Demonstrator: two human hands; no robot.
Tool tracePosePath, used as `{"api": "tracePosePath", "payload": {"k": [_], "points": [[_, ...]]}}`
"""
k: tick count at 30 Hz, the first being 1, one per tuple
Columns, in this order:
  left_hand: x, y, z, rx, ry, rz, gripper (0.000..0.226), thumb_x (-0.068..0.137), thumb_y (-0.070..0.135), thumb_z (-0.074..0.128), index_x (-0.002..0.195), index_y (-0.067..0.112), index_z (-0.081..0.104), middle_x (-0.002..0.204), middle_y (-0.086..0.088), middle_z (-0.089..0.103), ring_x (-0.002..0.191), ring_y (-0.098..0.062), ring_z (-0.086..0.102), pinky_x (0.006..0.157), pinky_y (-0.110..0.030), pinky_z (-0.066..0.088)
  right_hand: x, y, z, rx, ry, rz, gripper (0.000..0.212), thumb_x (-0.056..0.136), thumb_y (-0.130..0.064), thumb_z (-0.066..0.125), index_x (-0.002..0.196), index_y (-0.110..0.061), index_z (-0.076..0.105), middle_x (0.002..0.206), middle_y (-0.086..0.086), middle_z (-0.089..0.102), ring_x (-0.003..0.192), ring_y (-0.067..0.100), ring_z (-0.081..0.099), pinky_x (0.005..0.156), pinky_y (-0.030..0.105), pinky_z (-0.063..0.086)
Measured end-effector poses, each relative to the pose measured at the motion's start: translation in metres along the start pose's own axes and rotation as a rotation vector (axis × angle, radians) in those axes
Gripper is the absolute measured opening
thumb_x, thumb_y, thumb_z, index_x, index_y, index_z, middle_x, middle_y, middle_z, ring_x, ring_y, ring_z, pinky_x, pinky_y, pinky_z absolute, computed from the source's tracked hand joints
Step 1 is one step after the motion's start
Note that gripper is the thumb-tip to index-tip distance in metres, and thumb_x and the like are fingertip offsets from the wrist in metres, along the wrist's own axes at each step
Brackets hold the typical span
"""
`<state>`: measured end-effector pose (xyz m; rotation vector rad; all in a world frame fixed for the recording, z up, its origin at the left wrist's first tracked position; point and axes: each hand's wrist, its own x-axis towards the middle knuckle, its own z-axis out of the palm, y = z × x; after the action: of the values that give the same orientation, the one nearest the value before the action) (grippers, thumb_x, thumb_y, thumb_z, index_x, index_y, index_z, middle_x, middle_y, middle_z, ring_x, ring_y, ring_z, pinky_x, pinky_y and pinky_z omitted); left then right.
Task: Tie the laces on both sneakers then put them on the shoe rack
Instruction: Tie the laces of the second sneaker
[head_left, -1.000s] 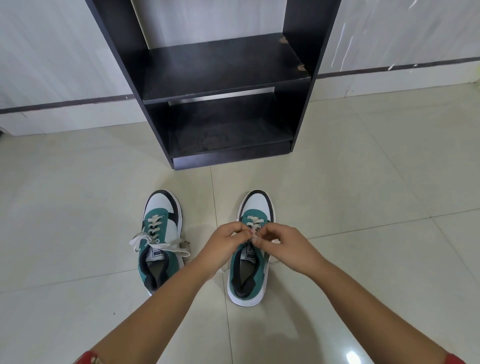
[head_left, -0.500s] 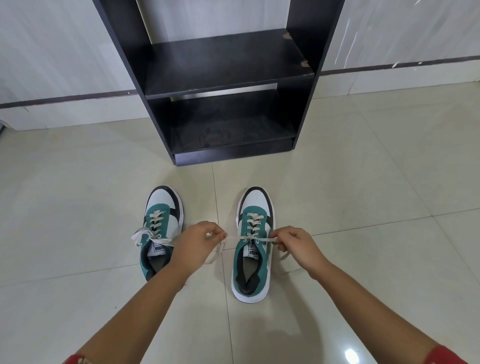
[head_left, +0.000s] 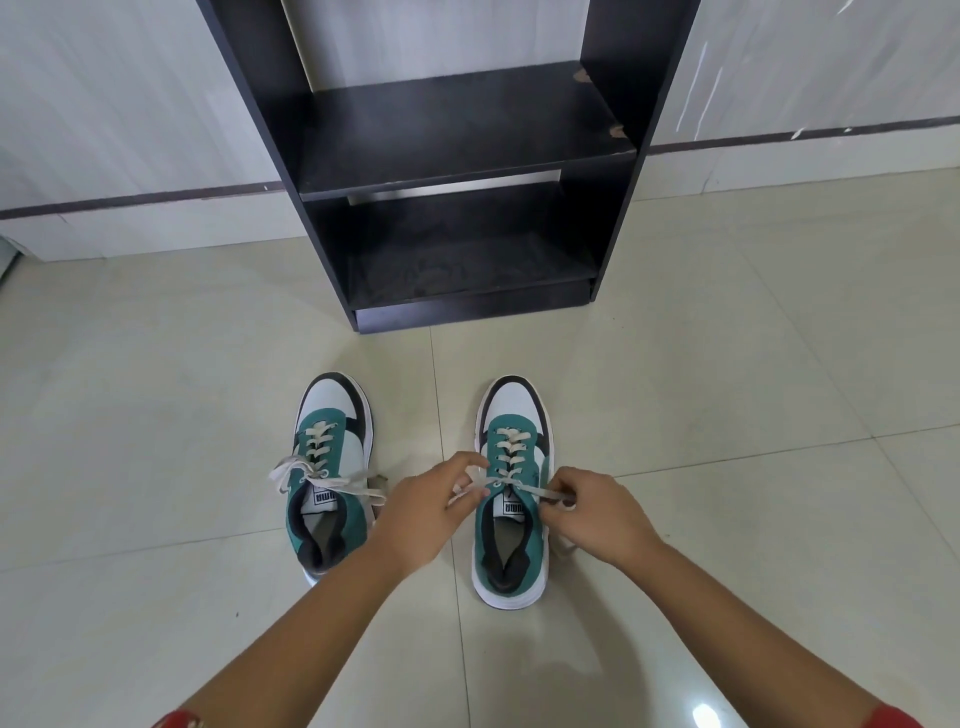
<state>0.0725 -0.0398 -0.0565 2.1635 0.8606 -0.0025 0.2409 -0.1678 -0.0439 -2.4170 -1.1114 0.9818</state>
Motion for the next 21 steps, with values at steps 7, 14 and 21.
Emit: {"api": "tracePosePath", "payload": {"k": [7, 14, 21], "points": [[0.004, -0.004, 0.007, 0.142, 0.240, 0.118, 0.015, 0.090, 0.031, 0.056, 0.095, 0.025, 0.069, 0.090, 0.009, 0.071, 0.079, -0.014, 0.062, 0.076, -0.033, 0.051, 0.002, 0.000, 0.006, 0.024, 0.164, -0.227, 0.012, 0.082, -0.038, 0.065, 0.082, -0.025, 0.065, 0.084, -0.010, 0.072, 0.081, 0.009, 0.066, 0.074, 0.031, 0.051], [0.004, -0.010, 0.010, 0.221, 0.267, 0.101, 0.019, 0.092, 0.033, 0.053, 0.096, 0.023, 0.069, 0.093, 0.007, 0.072, 0.077, -0.015, 0.063, 0.072, -0.029, 0.048, 0.011, 0.006, 0.007, 0.100, 0.108, -0.124, 0.014, 0.086, -0.028, 0.063, 0.076, -0.020, 0.057, 0.079, -0.007, 0.065, 0.071, 0.009, 0.057, 0.064, 0.024, 0.042], [0.001, -0.007, 0.012, 0.135, 0.199, -0.019, 0.016, 0.092, 0.032, 0.053, 0.093, 0.022, 0.066, 0.090, 0.008, 0.067, 0.078, -0.014, 0.061, 0.070, -0.026, 0.045, 0.012, 0.006, 0.006, 0.115, 0.057, -0.100, 0.021, 0.086, -0.028, 0.064, 0.069, -0.027, 0.052, 0.068, -0.012, 0.058, 0.067, 0.010, 0.054, 0.057, 0.019, 0.037]]}}
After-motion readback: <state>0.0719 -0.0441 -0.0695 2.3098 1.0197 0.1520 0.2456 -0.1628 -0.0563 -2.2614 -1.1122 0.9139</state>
